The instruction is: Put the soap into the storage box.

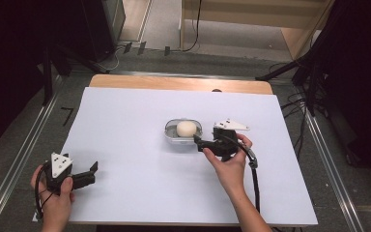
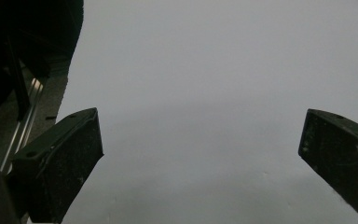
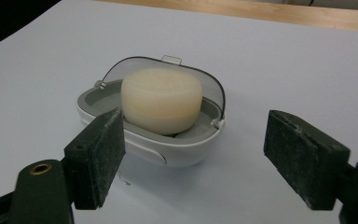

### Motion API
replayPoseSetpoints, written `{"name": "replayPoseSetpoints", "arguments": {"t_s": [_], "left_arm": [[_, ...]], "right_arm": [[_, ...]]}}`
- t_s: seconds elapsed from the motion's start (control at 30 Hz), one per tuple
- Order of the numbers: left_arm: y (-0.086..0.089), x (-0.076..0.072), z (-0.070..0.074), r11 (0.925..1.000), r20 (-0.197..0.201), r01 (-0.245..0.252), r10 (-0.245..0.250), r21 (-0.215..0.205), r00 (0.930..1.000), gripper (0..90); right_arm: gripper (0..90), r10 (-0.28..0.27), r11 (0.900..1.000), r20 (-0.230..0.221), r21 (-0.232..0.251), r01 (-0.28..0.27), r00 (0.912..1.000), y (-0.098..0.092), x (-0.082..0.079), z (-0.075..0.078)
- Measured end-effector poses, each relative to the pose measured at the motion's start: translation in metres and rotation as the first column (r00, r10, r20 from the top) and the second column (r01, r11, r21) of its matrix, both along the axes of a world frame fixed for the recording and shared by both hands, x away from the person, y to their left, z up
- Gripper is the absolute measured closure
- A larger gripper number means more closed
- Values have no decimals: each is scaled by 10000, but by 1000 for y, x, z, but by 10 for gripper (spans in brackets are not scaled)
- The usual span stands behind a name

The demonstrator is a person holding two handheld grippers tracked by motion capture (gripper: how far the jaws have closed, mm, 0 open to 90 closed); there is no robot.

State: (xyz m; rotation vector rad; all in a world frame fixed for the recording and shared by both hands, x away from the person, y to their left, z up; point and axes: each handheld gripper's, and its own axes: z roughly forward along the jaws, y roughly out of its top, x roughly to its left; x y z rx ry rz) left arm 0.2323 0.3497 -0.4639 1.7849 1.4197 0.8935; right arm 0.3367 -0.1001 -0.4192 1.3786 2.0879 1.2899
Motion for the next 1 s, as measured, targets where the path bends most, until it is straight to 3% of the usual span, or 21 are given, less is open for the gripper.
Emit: {"name": "replayPoseSetpoints", "arguments": {"t_s": [0.33,1.0], "left_arm": [[0,0,0,10000,-7,8,-8,10,10000,3],[0,0,0,10000,-39,1,-1,53,10000,3]], "right_arm": [[195,-227,9996,3,164,226,9997,-23,-4,-8],[190,-334,9994,-267,16,335,9991,-54,-18,-27]]}}
